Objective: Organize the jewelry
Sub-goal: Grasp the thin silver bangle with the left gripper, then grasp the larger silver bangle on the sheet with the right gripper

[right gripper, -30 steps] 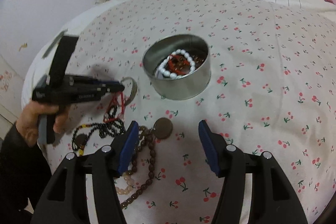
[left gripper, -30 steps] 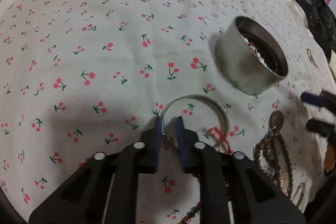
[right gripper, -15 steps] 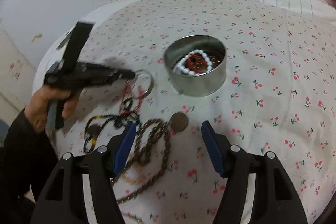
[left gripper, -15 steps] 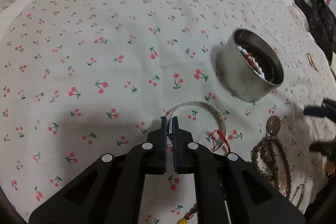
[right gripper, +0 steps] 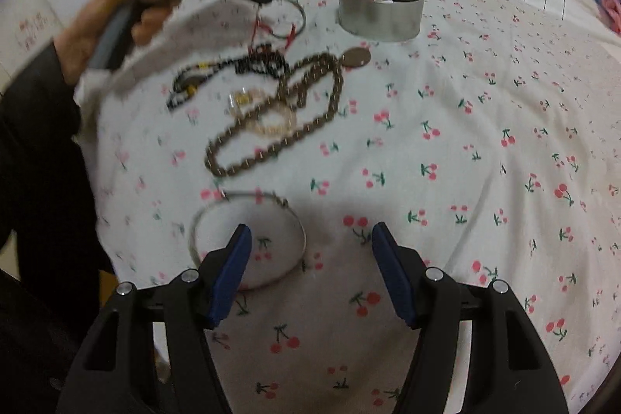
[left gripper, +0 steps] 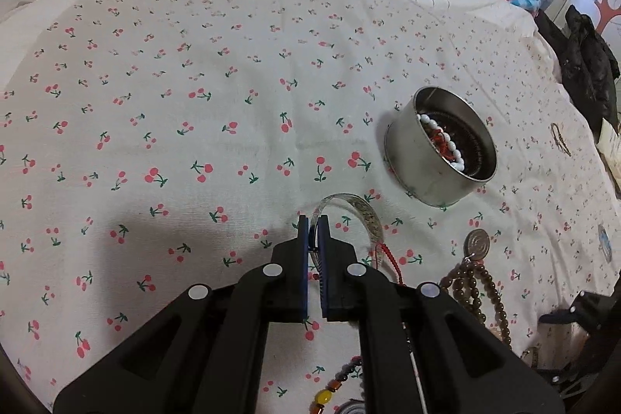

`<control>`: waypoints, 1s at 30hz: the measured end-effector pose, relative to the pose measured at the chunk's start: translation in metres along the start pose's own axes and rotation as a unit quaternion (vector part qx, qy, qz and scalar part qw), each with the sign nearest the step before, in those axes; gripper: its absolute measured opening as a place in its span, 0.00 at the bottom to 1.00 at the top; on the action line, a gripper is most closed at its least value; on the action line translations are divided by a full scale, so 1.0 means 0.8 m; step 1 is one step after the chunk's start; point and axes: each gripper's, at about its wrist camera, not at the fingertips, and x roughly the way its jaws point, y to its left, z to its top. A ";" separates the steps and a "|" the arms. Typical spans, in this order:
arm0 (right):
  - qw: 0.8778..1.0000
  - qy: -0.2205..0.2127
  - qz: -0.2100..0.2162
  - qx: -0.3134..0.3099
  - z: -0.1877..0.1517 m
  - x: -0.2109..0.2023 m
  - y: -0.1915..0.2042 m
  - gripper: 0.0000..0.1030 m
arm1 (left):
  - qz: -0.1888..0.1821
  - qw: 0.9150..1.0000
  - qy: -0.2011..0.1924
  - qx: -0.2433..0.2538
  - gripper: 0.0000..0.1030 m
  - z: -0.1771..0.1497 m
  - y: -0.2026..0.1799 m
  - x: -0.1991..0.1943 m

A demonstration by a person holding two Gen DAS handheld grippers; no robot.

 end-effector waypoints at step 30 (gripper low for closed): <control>0.993 -0.113 -0.017 0.040 0.002 -0.058 0.004 0.05 | -0.067 0.998 -0.011 -0.016 0.04 0.005 0.002 -0.020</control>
